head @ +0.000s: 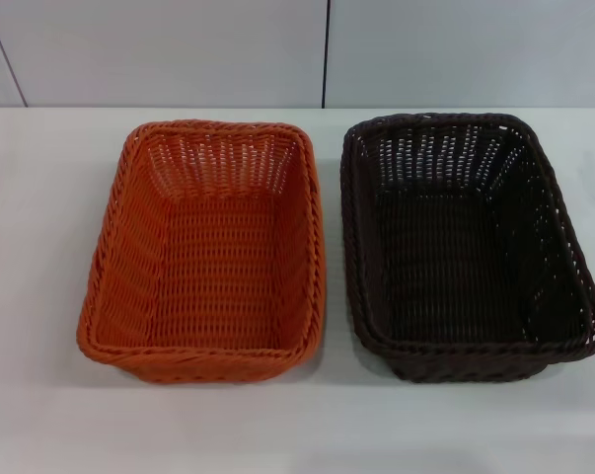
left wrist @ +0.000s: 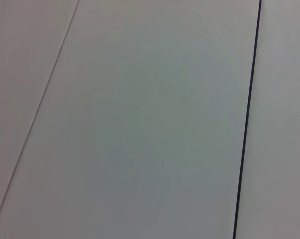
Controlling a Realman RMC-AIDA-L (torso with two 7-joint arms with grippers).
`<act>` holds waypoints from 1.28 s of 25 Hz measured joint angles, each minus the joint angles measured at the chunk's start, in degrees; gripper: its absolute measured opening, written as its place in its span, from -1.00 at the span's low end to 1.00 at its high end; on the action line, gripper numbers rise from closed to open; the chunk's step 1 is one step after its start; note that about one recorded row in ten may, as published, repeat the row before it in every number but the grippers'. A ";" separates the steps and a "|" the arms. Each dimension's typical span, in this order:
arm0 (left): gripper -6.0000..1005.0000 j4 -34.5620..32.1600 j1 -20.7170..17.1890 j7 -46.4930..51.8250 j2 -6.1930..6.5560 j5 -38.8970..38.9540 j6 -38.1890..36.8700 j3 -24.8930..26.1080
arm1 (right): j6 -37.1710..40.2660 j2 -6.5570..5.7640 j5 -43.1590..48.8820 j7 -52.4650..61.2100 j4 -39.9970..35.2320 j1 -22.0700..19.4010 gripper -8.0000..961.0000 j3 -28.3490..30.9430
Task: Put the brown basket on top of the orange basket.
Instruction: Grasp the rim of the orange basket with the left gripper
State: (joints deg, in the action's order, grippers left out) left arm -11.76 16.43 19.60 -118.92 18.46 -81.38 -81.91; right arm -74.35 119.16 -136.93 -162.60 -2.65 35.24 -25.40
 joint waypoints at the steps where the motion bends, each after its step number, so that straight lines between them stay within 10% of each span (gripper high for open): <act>1: 0.27 0.03 0.00 0.00 0.02 0.00 0.00 0.00 | 0.00 -0.01 0.00 0.00 0.01 0.15 0.49 0.00; 32: 0.27 0.43 0.09 0.00 0.18 0.00 0.00 0.00 | -0.01 0.02 0.00 0.06 0.45 0.92 0.50 0.00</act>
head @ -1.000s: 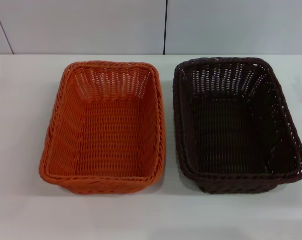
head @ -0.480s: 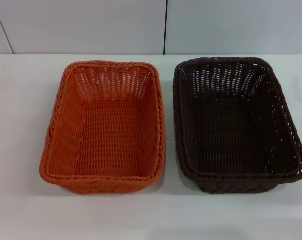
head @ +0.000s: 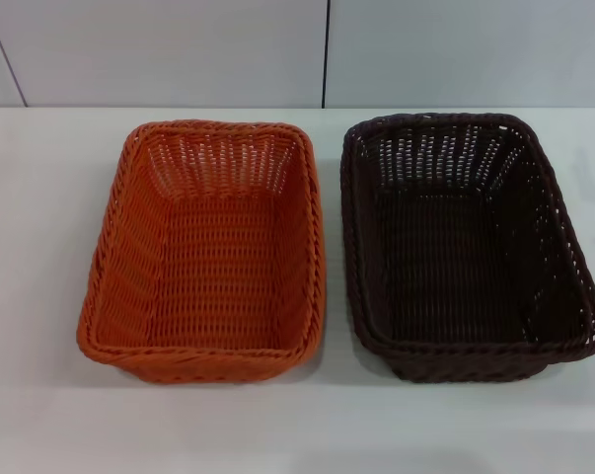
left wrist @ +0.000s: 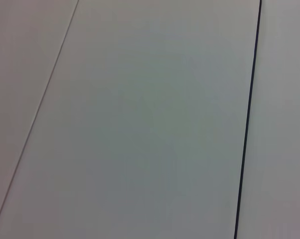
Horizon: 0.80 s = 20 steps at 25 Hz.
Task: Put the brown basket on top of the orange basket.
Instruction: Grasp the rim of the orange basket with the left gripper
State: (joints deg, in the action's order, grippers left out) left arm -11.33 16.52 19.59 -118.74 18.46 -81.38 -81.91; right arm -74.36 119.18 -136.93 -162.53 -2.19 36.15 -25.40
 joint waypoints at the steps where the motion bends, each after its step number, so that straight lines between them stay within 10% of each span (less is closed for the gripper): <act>1: 0.27 0.00 0.02 0.00 0.00 0.00 0.00 0.00 | 0.00 0.00 0.00 0.00 0.00 0.03 0.50 0.00; 20: 0.26 0.26 1.12 0.67 -0.33 0.11 1.03 -0.18 | -0.24 0.02 0.00 0.10 0.05 0.75 0.50 0.00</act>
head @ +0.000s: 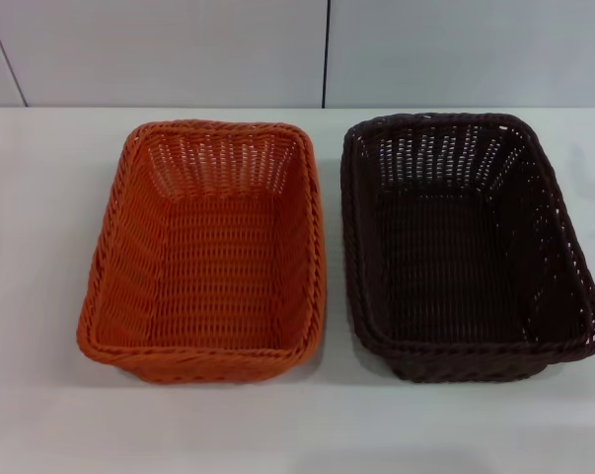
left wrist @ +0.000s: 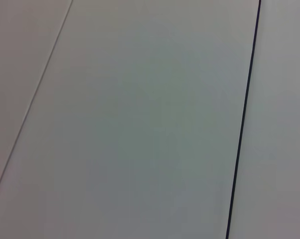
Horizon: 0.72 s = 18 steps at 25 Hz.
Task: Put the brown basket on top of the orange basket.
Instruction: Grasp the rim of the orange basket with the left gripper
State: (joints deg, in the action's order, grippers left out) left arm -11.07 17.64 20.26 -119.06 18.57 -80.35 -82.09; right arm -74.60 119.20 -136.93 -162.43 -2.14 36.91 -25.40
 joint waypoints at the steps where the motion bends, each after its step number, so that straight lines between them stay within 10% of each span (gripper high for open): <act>1: 0.26 0.00 0.14 -0.36 0.01 0.01 0.26 0.00 | 0.00 0.02 0.00 0.01 0.01 0.05 0.50 0.00; 18: 0.26 0.63 1.75 2.90 0.50 -0.12 3.14 -2.58 | 0.25 0.07 0.00 0.01 0.03 -0.16 0.50 0.00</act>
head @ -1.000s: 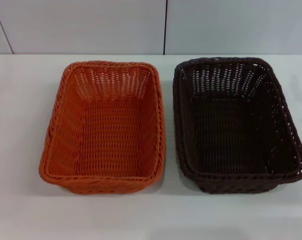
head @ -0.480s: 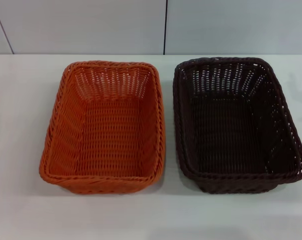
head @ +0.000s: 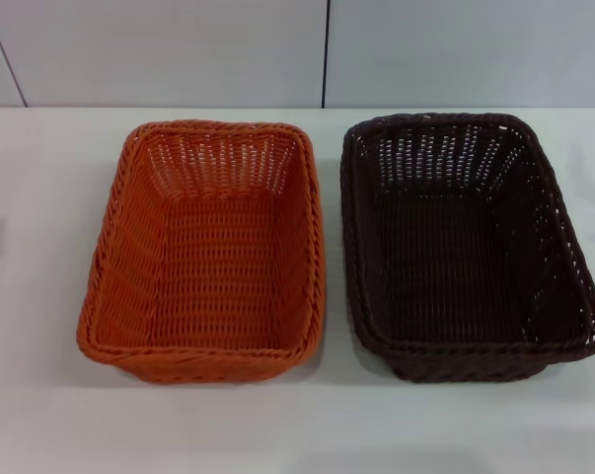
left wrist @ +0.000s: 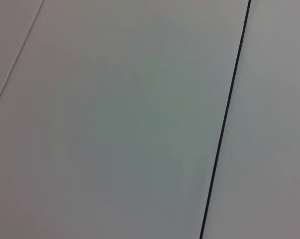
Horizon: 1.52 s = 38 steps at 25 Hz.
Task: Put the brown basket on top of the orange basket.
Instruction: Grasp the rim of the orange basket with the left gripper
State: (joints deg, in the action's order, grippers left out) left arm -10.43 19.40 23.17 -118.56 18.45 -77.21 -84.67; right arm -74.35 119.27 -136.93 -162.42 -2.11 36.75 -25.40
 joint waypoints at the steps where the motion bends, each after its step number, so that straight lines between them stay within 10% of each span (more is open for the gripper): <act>1: 0.26 -0.15 0.07 0.02 0.00 0.00 0.70 -0.12 | 0.00 0.00 0.00 0.00 0.00 -0.05 0.50 0.00; 12: 0.26 -0.93 0.40 3.94 1.12 -0.61 1.39 -3.45 | 0.00 -0.09 0.00 0.00 0.00 0.07 0.49 -0.01; 22: 0.26 -13.76 0.98 24.78 10.06 -21.17 18.20 -3.83 | -0.34 -0.02 0.00 0.00 0.26 -0.78 0.49 -0.30; 26: 0.26 -27.44 0.61 49.12 15.76 -46.30 30.54 -0.72 | -0.17 -0.01 -0.01 0.00 0.27 -2.06 0.49 -0.03; 29: 0.26 -32.79 0.49 60.93 16.73 -59.40 31.73 2.73 | -0.10 -0.05 -0.49 0.00 0.27 -2.47 0.49 0.00; 34: 0.26 -45.71 2.24 87.72 16.98 -96.60 25.88 12.18 | 0.68 -0.16 -1.50 0.00 0.05 -2.93 0.49 0.00; 37: 0.26 -50.43 4.25 96.24 15.59 -110.84 20.36 16.53 | 1.85 -0.24 -1.94 -0.01 -0.28 -3.00 0.49 0.00; 38: 0.26 -54.92 6.72 102.15 13.11 -123.33 13.84 20.67 | 2.21 -0.25 -2.06 -0.01 -0.36 -2.97 0.49 0.01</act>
State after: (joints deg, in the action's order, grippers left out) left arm -65.35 26.11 125.32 -105.45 -104.88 -63.38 -64.00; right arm -72.14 119.02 -138.99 -162.43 -2.47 33.78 -25.39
